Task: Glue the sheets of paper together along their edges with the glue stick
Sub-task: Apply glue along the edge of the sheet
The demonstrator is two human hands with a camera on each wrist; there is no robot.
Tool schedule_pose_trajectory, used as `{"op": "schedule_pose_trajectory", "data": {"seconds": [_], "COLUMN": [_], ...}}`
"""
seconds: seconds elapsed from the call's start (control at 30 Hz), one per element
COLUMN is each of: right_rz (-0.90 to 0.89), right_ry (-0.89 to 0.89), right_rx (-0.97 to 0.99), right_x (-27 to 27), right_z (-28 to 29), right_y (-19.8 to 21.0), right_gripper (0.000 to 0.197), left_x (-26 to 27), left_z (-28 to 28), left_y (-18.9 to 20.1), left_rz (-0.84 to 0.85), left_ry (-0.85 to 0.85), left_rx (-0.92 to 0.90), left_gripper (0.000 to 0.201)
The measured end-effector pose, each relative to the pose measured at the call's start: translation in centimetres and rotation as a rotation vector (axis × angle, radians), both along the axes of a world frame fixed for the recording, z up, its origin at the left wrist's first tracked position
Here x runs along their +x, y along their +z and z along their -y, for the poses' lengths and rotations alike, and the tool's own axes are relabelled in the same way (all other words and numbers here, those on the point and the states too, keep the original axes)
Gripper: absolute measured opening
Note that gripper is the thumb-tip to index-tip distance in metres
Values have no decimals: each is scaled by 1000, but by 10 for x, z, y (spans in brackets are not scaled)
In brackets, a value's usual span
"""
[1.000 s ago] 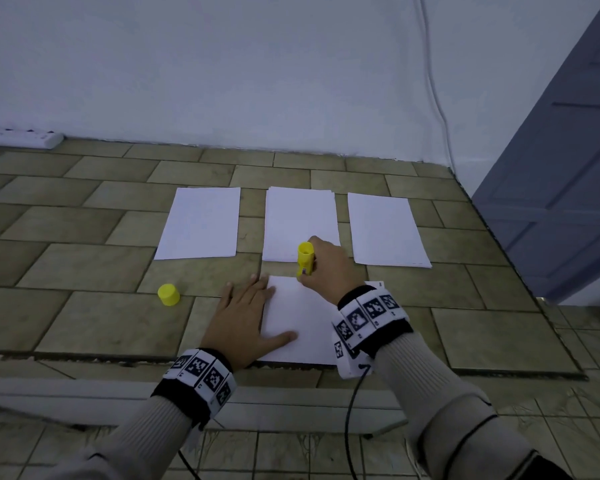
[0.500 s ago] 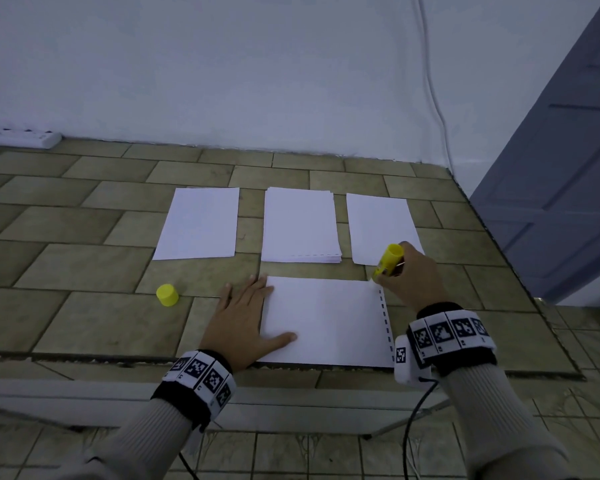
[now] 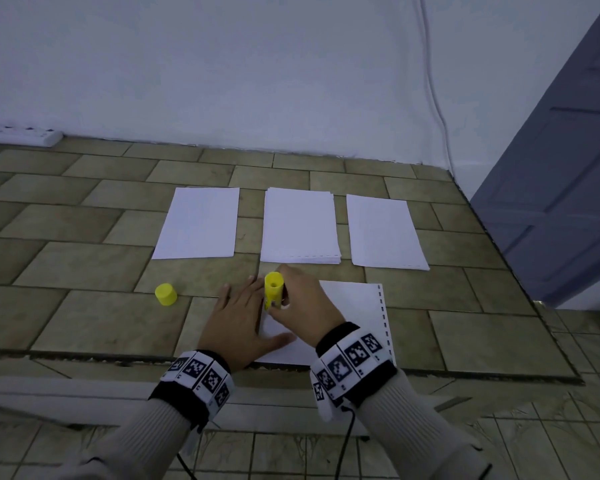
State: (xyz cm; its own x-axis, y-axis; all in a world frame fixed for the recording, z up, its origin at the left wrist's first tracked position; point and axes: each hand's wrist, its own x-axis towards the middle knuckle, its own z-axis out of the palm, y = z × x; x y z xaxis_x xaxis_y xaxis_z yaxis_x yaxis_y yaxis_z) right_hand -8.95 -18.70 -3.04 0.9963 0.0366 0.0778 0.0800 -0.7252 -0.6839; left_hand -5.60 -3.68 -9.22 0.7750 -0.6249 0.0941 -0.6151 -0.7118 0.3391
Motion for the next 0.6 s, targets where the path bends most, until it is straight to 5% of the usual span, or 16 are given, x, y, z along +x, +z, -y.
{"op": "schedule_pose_trajectory", "data": {"seconds": [0.6], "right_rz": [73], "right_ry": [-298], "right_rx": [-96], "right_x": [-65], "right_z": [113], "right_y": [10], "right_gripper": [16], "left_x": [1], "left_z": [-1], "left_y": [1], "left_rz": [-48], "left_ry": [44], "left_rx": [148], "left_gripper": [117]}}
